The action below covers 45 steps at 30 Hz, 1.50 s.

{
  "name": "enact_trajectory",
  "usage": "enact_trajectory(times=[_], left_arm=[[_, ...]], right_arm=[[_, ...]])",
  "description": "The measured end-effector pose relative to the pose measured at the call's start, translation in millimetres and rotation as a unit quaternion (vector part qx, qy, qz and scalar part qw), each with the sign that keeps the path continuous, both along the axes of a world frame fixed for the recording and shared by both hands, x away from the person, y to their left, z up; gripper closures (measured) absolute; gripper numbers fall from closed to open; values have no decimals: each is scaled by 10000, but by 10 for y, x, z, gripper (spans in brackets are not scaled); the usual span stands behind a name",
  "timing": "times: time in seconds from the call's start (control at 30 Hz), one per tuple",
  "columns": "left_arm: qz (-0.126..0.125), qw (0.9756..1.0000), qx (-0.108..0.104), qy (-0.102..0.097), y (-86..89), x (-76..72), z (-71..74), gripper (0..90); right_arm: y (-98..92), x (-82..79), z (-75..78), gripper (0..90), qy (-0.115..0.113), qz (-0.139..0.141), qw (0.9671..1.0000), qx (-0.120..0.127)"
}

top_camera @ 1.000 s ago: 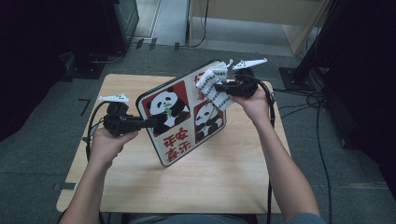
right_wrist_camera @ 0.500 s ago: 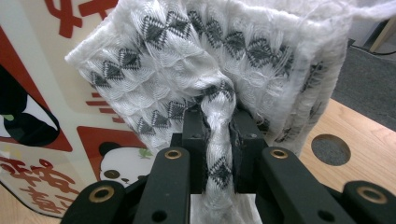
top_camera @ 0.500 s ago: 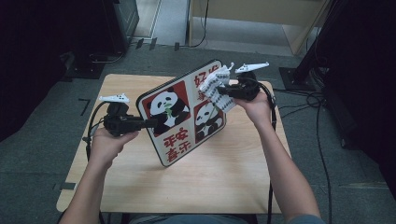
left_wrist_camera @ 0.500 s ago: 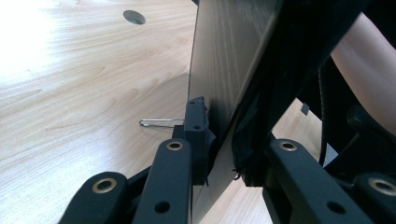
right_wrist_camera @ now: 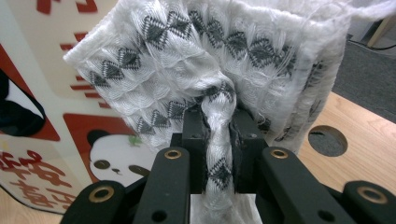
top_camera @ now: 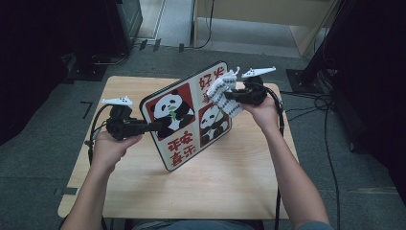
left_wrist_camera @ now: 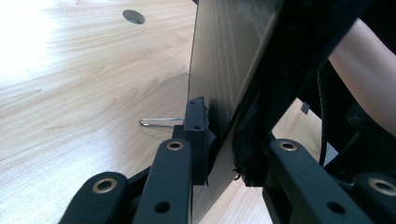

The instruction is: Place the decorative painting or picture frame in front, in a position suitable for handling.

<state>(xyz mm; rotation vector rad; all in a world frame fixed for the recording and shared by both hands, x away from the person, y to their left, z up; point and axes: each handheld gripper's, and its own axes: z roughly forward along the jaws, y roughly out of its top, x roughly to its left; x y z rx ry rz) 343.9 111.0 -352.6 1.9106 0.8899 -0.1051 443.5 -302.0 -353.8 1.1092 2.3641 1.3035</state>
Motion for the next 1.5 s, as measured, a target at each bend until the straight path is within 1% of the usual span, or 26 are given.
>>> enact_trajectory(times=[0.07, 0.1, 0.2, 0.3, 0.33, 0.37, 0.53, 0.67, 0.8, 0.9, 0.97, 1.03, 1.07, 1.13, 1.33, 1.5], left_arm=[[4, 10000, -4, -1, 1, 1, 0, 776], [3, 10000, -5, -2, 2, 2, -1, 776], [4, 10000, -6, -3, 1, 2, -1, 776], [3, 10000, -1, -2, -1, -2, 1, 776], [2, 10000, -1, -4, -1, -3, 1, 776], [1, 10000, 0, -4, -1, -2, 1, 776], [2, 10000, 1, -7, -1, -1, 1, 777], [-8, 10000, 11, -20, -1, -2, 1, 777], [-16, 10000, 14, -24, -3, -4, 2, 776], [-20, 10000, 15, -25, -2, -4, 1, 776], [-29, 10000, 21, -30, -3, -6, 1, 776], [-28, 10000, 25, -41, -9, -9, 2, 776], [-27, 10000, 24, -42, -10, -9, 2, 775], [-31, 10000, 28, -37, -13, -10, 3, 775], [-31, 10000, 40, -46, -17, -11, 5, 776], [-30, 10000, 37, -51, -18, -12, 4, 776]], right_arm=[[-13, -10, -29, 799, 31, -5, 10000, -6], [-21, -10, -50, 799, 9, 11, 10000, -2], [-38, -25, -100, 798, 95, -1, 10000, -9], [-50, -35, -154, 797, 57, 10, 10000, 53], [-48, -39, -171, 797, 87, 4, 9999, 58], [-51, -36, -192, 797, 52, 37, 10000, 44], [-61, -54, -253, 797, 193, 0, 9998, 46], [-61, -65, -289, 797, 114, 0, 9999, 26], [-57, -80, -344, 797, 96, -32, 9999, -12], [-65, -86, -387, 796, 35, -4, 10000, 15], [-63, -90, -405, 794, 74, -25, 10000, 10], [-58, -94, -426, 792, 47, -32, 10000, -5], [-59, -95, -445, 792, -12, -7, 10000, -15], [-55, -98, -472, 791, -6, -18, 10000, -55], [-43, -110, -541, 782, 169, -65, 9998, -116], [-40, -118, -571, 784, 252, -71, 9995, -180]])
